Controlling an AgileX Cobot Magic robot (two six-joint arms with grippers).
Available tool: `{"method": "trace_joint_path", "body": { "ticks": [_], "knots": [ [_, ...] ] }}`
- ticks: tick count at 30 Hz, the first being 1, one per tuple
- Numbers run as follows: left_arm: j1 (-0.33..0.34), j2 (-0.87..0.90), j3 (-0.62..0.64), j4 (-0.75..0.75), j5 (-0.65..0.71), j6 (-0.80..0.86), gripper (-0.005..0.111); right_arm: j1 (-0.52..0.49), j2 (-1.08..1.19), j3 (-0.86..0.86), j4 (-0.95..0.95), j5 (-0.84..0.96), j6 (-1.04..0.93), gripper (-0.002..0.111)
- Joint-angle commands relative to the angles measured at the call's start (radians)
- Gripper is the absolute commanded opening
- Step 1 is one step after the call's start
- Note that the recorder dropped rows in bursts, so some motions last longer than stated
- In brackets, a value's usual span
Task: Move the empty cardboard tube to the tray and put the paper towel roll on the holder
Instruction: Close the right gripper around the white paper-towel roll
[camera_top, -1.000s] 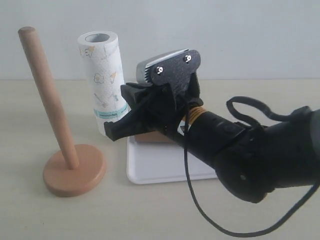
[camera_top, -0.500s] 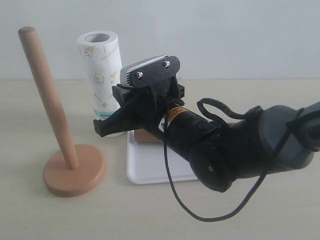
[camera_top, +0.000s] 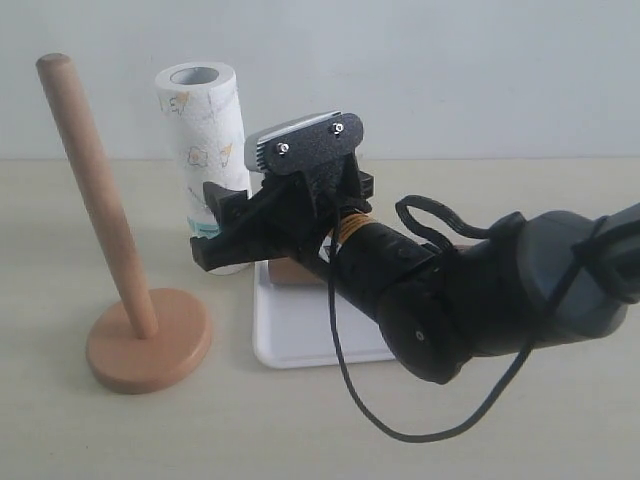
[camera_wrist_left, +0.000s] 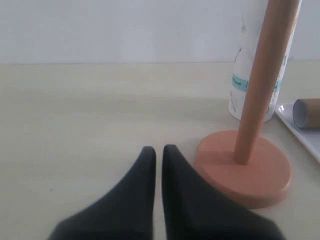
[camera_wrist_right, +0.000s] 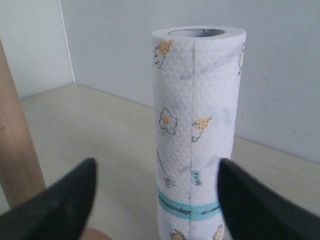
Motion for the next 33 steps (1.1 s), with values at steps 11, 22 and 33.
{"method": "trace_joint_path", "body": {
  "ticks": [11,22,33],
  "knots": [
    [0.003,-0.004,0.004,0.0,-0.001,0.006,0.004,-0.001,-0.001,-0.005,0.114,-0.028,-0.106,0.105],
    [0.003,-0.004,0.004,0.0,-0.001,0.006,0.004,-0.001,0.16,-0.192,0.1,-0.012,-0.099,0.105],
    [0.003,-0.004,0.004,0.0,-0.001,0.006,0.004,-0.001,0.218,-0.255,0.104,-0.027,-0.05,0.105]
  ]
}}
